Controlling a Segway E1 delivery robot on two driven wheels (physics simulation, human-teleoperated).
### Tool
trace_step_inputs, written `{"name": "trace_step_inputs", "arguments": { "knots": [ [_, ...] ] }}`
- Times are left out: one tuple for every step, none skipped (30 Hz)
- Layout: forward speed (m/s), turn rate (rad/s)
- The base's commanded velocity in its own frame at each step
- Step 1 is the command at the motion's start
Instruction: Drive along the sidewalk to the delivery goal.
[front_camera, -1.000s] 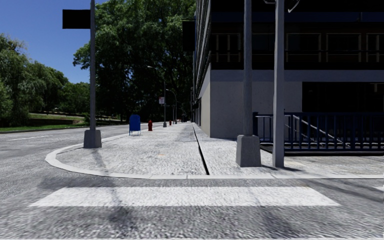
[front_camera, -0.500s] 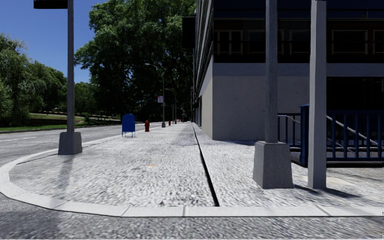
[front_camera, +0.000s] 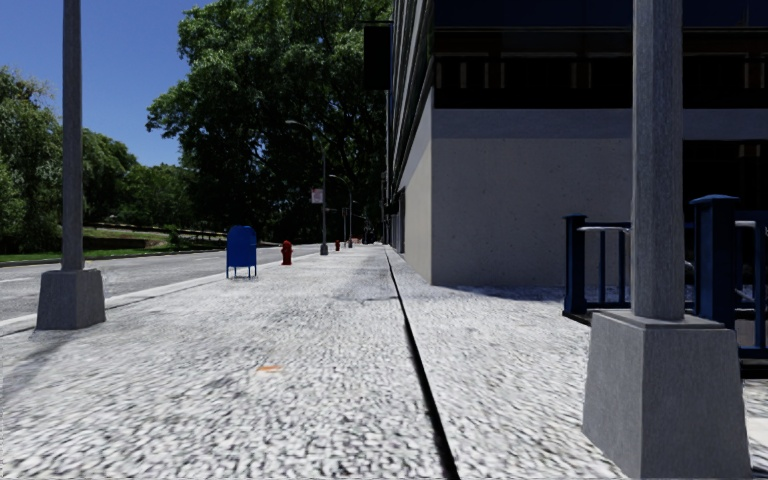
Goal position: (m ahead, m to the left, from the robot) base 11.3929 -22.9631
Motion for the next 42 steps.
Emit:
{"name": "trace_step_inputs", "arguments": {
  "knots": [
    [1.41, 0.0],
    [1.29, 0.0],
    [1.25, 0.0],
    [1.24, 0.0],
    [1.24, 0.0],
    [1.24, 0.0],
    [1.24, 0.0],
    [1.24, 0.0],
    [1.24, 0.0],
    [1.24, 0.0],
    [1.24, 0.0],
    [1.24, 0.0],
    [1.24, 0.0],
    [1.24, 0.0],
    [1.24, 0.0],
    [1.24, 0.0],
    [1.25, 0.0],
    [1.25, 0.0],
    [1.25, 0.0],
    [1.25, 0.0],
    [1.25, 0.0],
    [1.25, 0.0],
    [1.25, 0.0],
    [1.25, 0.0],
    [1.25, 0.0],
    [1.26, 0.0],
    [1.27, 0.0],
    [1.27, 0.0],
    [1.29, 0.0],
    [1.32, 0.0],
    [1.34, 0.0],
    [1.35, 0.0],
    [1.35, 0.0],
    [1.35, 0.0],
    [1.35, 0.0],
    [1.36, 0.0],
    [1.36, 0.0],
    [1.36, 0.0],
    [1.36, 0.0],
    [1.36, 0.0],
    [1.36, 0.0],
    [1.36, 0.0]
  ]
}}
